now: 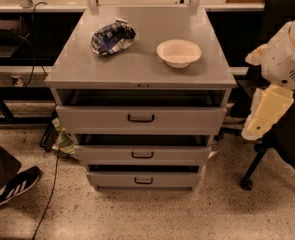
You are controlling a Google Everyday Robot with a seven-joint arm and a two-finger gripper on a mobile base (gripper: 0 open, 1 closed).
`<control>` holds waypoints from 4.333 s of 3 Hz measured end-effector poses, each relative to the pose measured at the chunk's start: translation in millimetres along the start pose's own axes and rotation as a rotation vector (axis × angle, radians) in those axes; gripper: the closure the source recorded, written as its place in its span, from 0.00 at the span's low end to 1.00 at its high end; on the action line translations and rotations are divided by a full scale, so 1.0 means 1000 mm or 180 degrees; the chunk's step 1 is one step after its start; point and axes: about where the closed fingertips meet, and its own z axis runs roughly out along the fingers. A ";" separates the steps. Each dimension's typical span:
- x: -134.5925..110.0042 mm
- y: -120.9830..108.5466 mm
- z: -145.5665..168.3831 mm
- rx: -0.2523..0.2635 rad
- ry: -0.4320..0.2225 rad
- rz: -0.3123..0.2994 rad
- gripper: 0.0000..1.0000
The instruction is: Open top drawer
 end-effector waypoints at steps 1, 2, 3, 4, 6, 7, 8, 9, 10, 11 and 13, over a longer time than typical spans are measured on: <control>-0.002 -0.004 0.001 0.0065 -0.0025 -0.0001 0.00; -0.002 0.006 0.003 0.0010 0.0046 -0.0016 0.00; -0.005 0.023 0.034 -0.0159 0.0009 -0.0011 0.00; -0.011 0.032 0.077 -0.0304 -0.0162 0.0042 0.00; -0.020 0.031 0.111 -0.0384 -0.0296 0.0051 0.00; -0.017 0.031 0.119 -0.0465 -0.0300 0.0101 0.00; -0.018 0.020 0.137 -0.0440 -0.0320 0.0167 0.00; -0.022 0.003 0.155 -0.0297 -0.0338 0.0202 0.00; -0.028 -0.019 0.181 -0.0141 -0.0414 0.0253 0.00; -0.044 -0.029 0.216 -0.0073 -0.0544 0.0302 0.00; -0.046 -0.028 0.220 -0.0097 -0.0501 0.0270 0.00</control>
Offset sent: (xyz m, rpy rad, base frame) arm -0.0119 0.0010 -0.0035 -0.0471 0.0183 -0.0038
